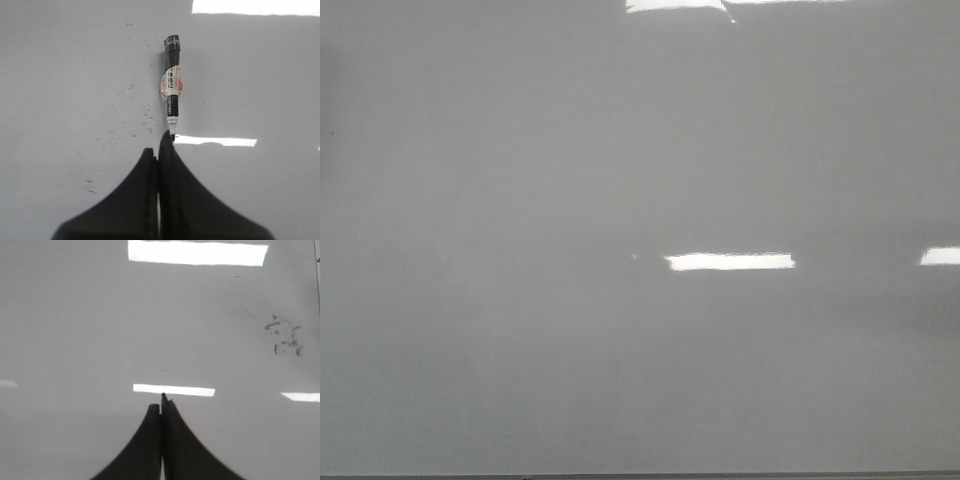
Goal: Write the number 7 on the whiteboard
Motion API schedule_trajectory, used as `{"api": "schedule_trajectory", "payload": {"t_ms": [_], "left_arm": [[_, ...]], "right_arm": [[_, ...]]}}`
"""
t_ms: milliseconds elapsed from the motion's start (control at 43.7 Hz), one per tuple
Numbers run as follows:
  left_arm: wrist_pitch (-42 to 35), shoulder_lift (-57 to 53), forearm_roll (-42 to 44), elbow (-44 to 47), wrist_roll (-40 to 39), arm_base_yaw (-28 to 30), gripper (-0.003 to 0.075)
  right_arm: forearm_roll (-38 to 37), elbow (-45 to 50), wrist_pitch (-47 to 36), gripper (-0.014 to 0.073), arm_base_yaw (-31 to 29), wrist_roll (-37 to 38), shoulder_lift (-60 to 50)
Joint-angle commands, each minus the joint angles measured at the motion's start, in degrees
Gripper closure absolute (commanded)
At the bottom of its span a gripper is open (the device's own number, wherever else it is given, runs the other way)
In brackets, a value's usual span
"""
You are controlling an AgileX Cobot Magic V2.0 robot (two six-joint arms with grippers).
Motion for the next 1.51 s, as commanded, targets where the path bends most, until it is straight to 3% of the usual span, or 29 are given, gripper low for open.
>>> {"api": "schedule_trajectory", "payload": {"t_ms": [0, 527, 618, 1328, 1489], "left_arm": [[-5.12, -0.77, 0.00, 0.22, -0.09, -0.50, 0.0741], [-5.12, -0.77, 0.00, 0.22, 0.08, -0.50, 0.0741], [-5.12, -0.77, 4.36, 0.22, 1.15, -0.88, 0.0741], [-5.97, -0.77, 4.97, 0.22, 1.25, -0.84, 0.0741], [-8.40, -0.77, 2.48, -2.84, 1.25, -0.84, 0.0741]], "right_arm": [[0.33, -0.22, -4.89, 0.0662, -0.15, 0.02, -1.16], [0.33, -0.22, -4.89, 0.0662, -0.15, 0.02, -1.16], [0.33, -0.22, -4.89, 0.0662, -0.15, 0.02, -1.16], [0.33, -0.22, -6.28, 0.0662, -0.15, 0.02, -1.16], [1.54, -4.16, -4.71, 0.0662, -0.15, 2.38, -1.16]]}}
